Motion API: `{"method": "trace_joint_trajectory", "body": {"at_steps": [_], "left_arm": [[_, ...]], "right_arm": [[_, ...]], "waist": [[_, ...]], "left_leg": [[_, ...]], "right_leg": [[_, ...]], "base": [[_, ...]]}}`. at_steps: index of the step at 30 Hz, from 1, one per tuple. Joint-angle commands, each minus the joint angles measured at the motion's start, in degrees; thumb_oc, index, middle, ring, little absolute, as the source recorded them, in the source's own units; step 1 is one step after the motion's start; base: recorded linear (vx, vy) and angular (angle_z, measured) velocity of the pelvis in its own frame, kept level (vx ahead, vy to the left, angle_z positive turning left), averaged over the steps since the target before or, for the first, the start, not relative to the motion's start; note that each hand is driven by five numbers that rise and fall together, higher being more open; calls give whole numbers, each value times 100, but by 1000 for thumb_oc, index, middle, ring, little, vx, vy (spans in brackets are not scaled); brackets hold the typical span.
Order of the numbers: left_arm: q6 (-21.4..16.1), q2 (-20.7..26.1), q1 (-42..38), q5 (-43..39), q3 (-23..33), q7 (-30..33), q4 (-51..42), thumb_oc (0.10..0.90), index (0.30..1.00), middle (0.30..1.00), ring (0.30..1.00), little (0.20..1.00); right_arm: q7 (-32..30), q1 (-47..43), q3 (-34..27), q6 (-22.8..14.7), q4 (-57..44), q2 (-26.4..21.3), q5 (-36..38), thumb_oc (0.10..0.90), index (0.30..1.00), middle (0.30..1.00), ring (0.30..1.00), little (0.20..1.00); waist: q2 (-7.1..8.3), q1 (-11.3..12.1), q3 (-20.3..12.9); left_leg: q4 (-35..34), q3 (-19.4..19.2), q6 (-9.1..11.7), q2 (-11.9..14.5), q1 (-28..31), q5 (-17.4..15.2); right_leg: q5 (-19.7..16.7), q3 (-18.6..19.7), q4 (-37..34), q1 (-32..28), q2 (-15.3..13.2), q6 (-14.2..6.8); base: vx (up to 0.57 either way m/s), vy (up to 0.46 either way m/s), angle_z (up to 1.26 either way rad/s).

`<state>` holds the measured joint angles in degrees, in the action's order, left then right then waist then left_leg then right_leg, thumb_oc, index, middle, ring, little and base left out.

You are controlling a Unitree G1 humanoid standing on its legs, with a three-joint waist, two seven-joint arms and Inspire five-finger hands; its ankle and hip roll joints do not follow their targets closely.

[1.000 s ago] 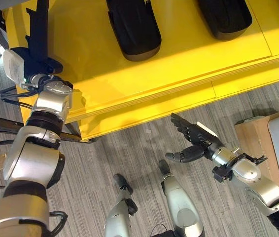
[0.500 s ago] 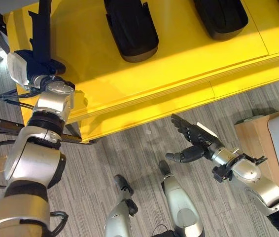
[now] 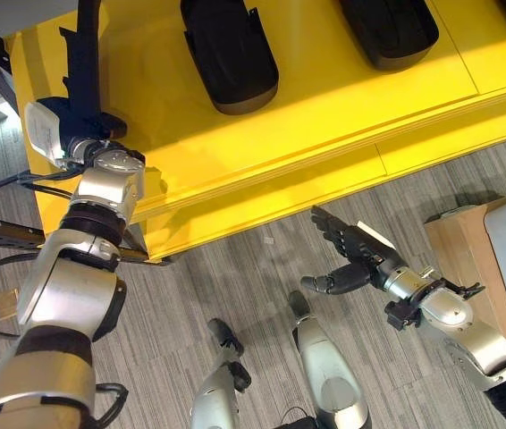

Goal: Move parts from the plastic box to the shelf.

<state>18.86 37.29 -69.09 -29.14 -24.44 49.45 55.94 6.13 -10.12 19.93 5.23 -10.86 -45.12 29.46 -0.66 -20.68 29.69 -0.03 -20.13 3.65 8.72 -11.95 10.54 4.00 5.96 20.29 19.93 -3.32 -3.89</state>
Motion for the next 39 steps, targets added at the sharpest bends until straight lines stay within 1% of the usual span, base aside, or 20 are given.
{"method": "trace_joint_trajectory", "body": {"at_steps": [1,11,15,16,17,18,20,24,29,32,36,39], "left_arm": [[-216,143,-214,-199,399,213,69,400,300,300,300,300],[-246,128,9,-361,604,353,153,400,300,300,300,300],[-219,232,57,-355,674,404,269,400,300,300,300,300],[-124,284,80,-134,701,472,290,400,300,300,300,300],[-74,313,79,-93,698,506,270,400,300,300,300,300],[-25,410,64,-75,680,440,322,400,300,300,300,300],[-45,509,60,120,619,278,399,400,300,300,300,300],[-4,462,118,202,615,234,320,400,300,300,300,300],[138,453,247,190,614,386,204,400,300,300,300,300],[233,532,292,294,674,467,287,400,300,300,300,300],[162,645,311,157,683,325,426,400,300,300,300,300],[101,633,354,76,712,230,468,400,300,300,300,300]], "right_arm": [[-23,-339,-192,-477,-480,165,168,900,1000,1000,1000,1000],[-45,-313,-187,-451,-556,186,132,900,1000,1000,1000,1000],[-49,-278,-161,-440,-577,160,134,900,1000,1000,1000,1000],[-13,-261,-164,-433,-587,151,112,900,1000,1000,1000,1000],[-4,-251,-174,-450,-572,144,120,900,1000,1000,1000,1000],[-9,-229,-156,-474,-558,134,105,900,1000,1000,1000,1000],[-18,-237,-124,-483,-559,110,111,900,1000,1000,1000,1000],[27,-200,-154,-476,-601,86,125,900,1000,1000,1000,1000],[16,-90,-200,-503,-636,110,147,900,1000,1000,1000,1000],[104,-94,-214,-465,-631,47,167,900,1000,1000,1000,1000],[122,-96,-191,-449,-637,43,104,900,1000,1000,1000,1000],[115,-68,-175,-426,-668,32,59,900,1000,1000,1000,1000]], "waist": [[144,-145,-281],[81,-148,-295],[33,-169,-318],[4,-175,-326],[-4,-176,-328],[-35,-175,-346],[-49,-184,-354],[-45,-181,-354],[-40,-161,-389],[-100,-186,-402],[-165,-208,-409],[-190,-219,-422]], "left_leg": [[507,328,227,201,73,-698],[498,346,240,189,132,-697],[483,353,255,188,197,-693],[458,349,260,180,228,-693],[462,348,261,180,227,-692],[446,352,258,171,244,-693],[437,339,262,171,268,-694],[434,347,267,175,289,-692],[469,378,255,184,282,-716],[447,375,263,170,357,-718],[420,374,267,150,397,-710],[387,370,276,140,425,-697]], "right_leg": [[275,-346,39,129,-48,33],[308,-345,72,105,-64,46],[335,-332,94,68,-77,47],[343,-327,89,59,-89,48],[344,-324,96,63,-92,51],[355,-324,97,54,-96,45],[357,-320,94,34,-108,44],[358,-321,102,28,-111,39],[360,-332,90,-4,-109,26],[381,-326,106,-34,-127,41],[405,-312,126,-52,-145,38],[412,-303,113,-72,-153,32]], "base": [[0,0,0],[0,0,0],[17,15,0],[12,33,-1],[10,40,-3],[5,27,-5],[9,29,-4],[0,0,0],[-5,-21,-1],[32,39,-1],[19,46,-1],[10,15,0]]}}
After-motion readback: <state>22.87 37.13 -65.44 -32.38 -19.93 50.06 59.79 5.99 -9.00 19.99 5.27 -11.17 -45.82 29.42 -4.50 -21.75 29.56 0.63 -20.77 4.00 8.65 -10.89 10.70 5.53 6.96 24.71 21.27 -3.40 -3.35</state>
